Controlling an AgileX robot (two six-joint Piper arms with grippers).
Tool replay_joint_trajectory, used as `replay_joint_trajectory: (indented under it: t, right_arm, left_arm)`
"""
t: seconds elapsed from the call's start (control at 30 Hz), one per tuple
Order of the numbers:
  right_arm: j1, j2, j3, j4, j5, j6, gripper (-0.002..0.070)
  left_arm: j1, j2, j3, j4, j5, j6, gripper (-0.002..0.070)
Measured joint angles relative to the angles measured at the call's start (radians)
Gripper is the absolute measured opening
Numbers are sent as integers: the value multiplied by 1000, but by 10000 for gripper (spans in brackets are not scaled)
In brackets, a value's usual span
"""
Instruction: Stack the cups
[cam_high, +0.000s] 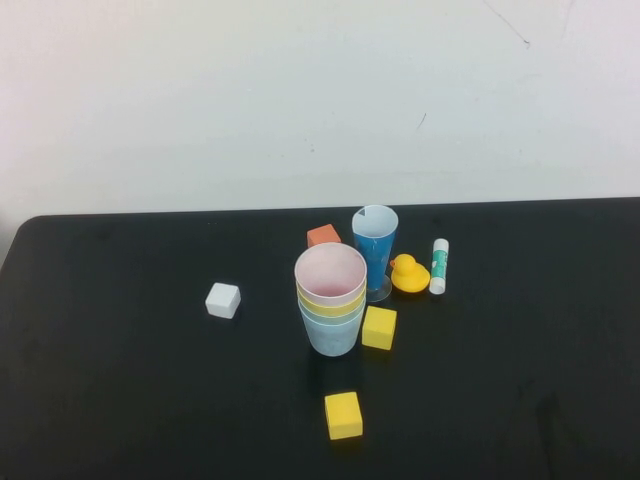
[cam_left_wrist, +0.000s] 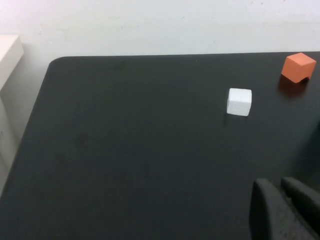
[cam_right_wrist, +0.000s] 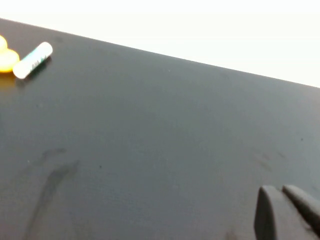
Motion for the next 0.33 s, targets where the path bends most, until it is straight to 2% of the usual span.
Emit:
replay_joint_trajectory:
  t: [0.33]
  right_arm:
    - [-31,0,0,0,0,73,-2]
  left_arm:
    - [0,0,0,0,0,0,1]
